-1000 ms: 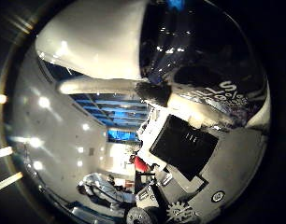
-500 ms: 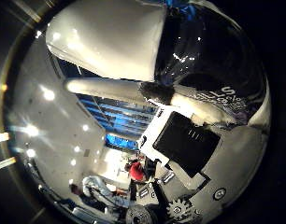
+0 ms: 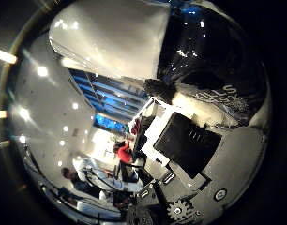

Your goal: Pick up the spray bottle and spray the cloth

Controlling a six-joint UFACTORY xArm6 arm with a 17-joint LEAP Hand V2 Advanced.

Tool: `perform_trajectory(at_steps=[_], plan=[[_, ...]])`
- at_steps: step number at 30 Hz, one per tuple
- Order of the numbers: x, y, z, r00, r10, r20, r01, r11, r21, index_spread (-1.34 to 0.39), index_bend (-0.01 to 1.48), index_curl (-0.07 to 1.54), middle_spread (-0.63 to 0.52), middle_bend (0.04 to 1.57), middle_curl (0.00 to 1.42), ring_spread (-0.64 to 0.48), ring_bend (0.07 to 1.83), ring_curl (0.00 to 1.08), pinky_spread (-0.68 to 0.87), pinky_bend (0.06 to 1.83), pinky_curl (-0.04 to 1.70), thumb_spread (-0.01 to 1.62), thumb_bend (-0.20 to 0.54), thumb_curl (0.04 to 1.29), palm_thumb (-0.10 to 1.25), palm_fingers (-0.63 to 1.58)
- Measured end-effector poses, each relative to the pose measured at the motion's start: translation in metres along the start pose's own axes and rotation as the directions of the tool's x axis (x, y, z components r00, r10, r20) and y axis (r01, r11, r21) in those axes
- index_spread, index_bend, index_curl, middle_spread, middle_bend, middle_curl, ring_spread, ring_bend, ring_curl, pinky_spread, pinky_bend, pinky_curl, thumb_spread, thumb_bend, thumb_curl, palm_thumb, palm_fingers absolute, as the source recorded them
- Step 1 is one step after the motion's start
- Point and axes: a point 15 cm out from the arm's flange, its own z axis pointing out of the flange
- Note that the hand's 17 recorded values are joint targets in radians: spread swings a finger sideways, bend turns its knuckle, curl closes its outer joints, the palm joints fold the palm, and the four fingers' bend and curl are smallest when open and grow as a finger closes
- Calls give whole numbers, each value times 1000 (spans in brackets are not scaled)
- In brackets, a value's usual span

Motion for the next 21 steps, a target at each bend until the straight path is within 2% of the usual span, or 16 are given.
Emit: perform_trajectory(at_steps=[3,6,9,13,17,21], plan=[[-7,11,2,993,-73,-91,63,992,-112,-249,1111,952,-121,1374,828,-242,1341,844,-191,1030,1453,999,-13,607,1076,1089],[-13,13,-5,964,-154,-216,108,972,-210,-247,1113,950,-120,1377,823,-242,1338,847,-189,1023,1471,999,-13,618,1074,1089],[-34,5,-13,907,-245,-343,160,952,-259,-244,1115,947,-119,1382,813,-243,1334,853,-187,1011,1499,999,-13,636,1070,1090],[-58,12,-8,832,-325,-450,204,933,-297,-242,1116,944,-118,1385,806,-244,1329,858,-184,1001,1520,1000,-14,649,1068,1092],[-74,28,9,772,-395,-498,237,906,-352,-241,1116,942,-118,1387,801,-245,1327,862,-183,996,1531,1000,-14,657,1066,1093],[-87,42,24,743,-450,-496,262,877,-403,-240,1116,940,-123,1389,796,-246,1324,865,-182,992,1541,1001,-14,663,1065,1094]])
